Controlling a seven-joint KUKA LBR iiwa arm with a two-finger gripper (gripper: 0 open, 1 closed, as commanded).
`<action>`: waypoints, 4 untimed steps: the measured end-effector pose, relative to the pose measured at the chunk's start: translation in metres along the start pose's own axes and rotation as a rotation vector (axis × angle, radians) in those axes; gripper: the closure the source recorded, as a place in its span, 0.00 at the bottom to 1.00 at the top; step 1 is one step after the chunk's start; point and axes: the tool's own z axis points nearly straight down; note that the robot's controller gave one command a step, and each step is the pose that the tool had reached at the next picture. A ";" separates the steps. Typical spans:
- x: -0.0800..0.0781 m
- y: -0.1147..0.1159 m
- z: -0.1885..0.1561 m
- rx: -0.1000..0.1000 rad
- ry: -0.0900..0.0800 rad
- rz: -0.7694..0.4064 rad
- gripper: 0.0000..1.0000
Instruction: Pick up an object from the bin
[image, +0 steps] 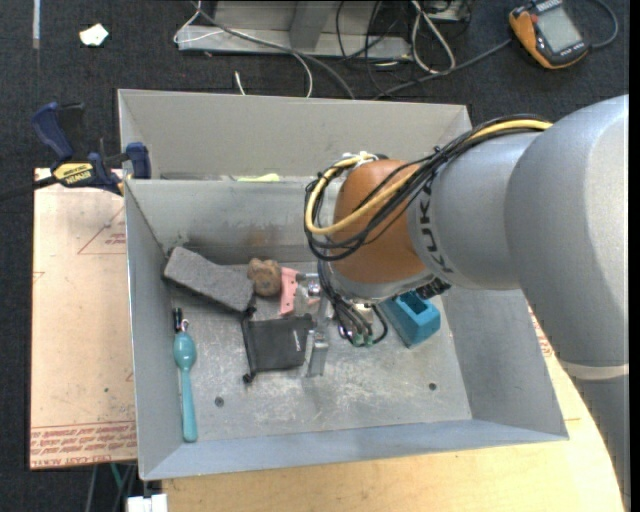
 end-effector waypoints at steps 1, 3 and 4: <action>-0.030 0.005 0.000 -0.001 0.000 0.027 0.00; -0.035 0.014 0.014 -0.002 -0.002 -0.071 0.00; -0.023 0.014 0.016 -0.003 -0.005 -0.141 1.00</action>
Offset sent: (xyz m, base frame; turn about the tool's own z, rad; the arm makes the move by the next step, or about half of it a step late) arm 0.0228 0.0144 0.0013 -0.0752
